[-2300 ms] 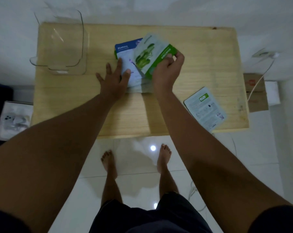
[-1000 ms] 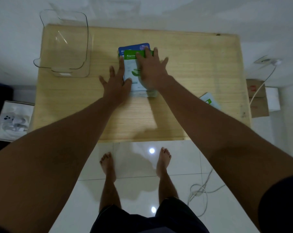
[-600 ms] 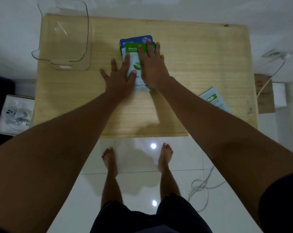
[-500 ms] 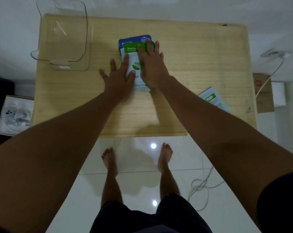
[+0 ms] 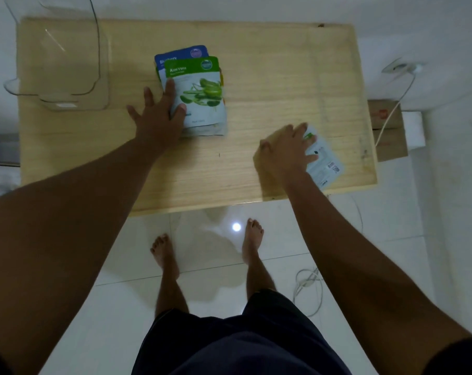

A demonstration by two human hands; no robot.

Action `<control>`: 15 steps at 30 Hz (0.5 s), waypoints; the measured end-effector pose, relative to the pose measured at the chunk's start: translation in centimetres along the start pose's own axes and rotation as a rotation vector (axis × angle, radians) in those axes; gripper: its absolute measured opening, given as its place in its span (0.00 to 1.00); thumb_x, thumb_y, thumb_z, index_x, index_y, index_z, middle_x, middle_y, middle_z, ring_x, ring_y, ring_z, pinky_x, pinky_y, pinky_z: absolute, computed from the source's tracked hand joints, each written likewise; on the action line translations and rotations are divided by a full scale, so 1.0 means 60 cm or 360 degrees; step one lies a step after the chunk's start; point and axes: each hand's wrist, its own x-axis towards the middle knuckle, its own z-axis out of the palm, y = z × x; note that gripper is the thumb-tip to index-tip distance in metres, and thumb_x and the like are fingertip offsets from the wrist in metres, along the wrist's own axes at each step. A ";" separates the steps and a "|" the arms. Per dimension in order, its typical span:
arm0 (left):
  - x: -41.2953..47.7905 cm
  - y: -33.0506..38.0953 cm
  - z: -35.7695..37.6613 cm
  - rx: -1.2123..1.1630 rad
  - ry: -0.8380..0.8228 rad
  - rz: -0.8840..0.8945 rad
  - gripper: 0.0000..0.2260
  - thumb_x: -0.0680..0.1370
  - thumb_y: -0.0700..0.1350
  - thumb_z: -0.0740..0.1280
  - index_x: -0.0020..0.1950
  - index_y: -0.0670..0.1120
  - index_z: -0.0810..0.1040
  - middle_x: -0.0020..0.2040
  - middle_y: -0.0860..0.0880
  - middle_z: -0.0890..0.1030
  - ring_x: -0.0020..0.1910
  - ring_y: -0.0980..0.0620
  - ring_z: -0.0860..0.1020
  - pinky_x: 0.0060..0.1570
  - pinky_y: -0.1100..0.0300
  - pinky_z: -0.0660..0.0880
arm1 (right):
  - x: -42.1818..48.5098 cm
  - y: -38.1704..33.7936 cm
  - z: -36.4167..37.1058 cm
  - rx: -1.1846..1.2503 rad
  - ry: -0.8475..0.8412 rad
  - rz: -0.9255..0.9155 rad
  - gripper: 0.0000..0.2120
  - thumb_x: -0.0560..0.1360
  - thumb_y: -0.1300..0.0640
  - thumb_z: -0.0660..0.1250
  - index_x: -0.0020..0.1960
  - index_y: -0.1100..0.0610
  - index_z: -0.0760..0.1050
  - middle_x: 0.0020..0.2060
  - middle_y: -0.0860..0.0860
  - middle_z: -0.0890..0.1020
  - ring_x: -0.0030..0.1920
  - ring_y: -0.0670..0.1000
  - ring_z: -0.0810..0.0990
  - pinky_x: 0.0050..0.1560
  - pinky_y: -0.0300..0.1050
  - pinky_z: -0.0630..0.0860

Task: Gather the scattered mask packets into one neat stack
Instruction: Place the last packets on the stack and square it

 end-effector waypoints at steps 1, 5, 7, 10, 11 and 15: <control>-0.001 0.001 0.000 -0.0003 0.0003 -0.0001 0.29 0.81 0.57 0.52 0.80 0.56 0.47 0.80 0.41 0.56 0.80 0.42 0.44 0.71 0.34 0.33 | -0.002 0.000 0.005 0.0017 0.0006 -0.0050 0.36 0.79 0.43 0.59 0.78 0.61 0.49 0.79 0.62 0.45 0.77 0.70 0.43 0.71 0.78 0.49; -0.003 0.002 0.000 -0.0034 0.0020 -0.0007 0.29 0.81 0.57 0.52 0.80 0.56 0.47 0.79 0.39 0.57 0.80 0.43 0.43 0.71 0.36 0.32 | 0.000 -0.003 0.000 0.0234 0.0139 -0.0341 0.38 0.77 0.47 0.63 0.78 0.62 0.50 0.79 0.64 0.45 0.78 0.66 0.43 0.77 0.66 0.51; -0.003 0.003 0.000 -0.0006 0.0009 -0.0011 0.29 0.81 0.57 0.51 0.80 0.55 0.47 0.79 0.39 0.57 0.80 0.43 0.44 0.71 0.35 0.33 | 0.008 0.004 -0.012 0.0305 0.0124 -0.0469 0.41 0.75 0.42 0.66 0.78 0.60 0.53 0.79 0.62 0.46 0.78 0.65 0.42 0.77 0.65 0.51; -0.003 0.003 -0.002 -0.0007 0.0004 0.0004 0.28 0.81 0.57 0.51 0.81 0.55 0.47 0.79 0.39 0.57 0.80 0.43 0.43 0.71 0.35 0.33 | 0.027 0.024 -0.034 -0.0113 -0.0044 -0.0632 0.44 0.68 0.32 0.69 0.76 0.51 0.58 0.79 0.58 0.49 0.78 0.66 0.45 0.71 0.77 0.53; -0.004 0.003 -0.002 -0.0016 0.0007 0.0006 0.28 0.82 0.56 0.52 0.81 0.55 0.47 0.79 0.39 0.57 0.80 0.42 0.43 0.71 0.35 0.33 | 0.031 0.031 -0.038 -0.0211 -0.0118 -0.0685 0.45 0.66 0.32 0.71 0.75 0.49 0.59 0.79 0.57 0.50 0.77 0.67 0.47 0.69 0.78 0.55; -0.005 0.004 -0.001 -0.0004 0.0022 0.0003 0.28 0.82 0.56 0.52 0.81 0.55 0.47 0.79 0.39 0.57 0.80 0.43 0.44 0.71 0.35 0.33 | 0.036 0.046 -0.040 -0.0273 -0.0149 -0.0774 0.47 0.65 0.32 0.72 0.77 0.48 0.56 0.79 0.56 0.49 0.77 0.66 0.49 0.69 0.77 0.59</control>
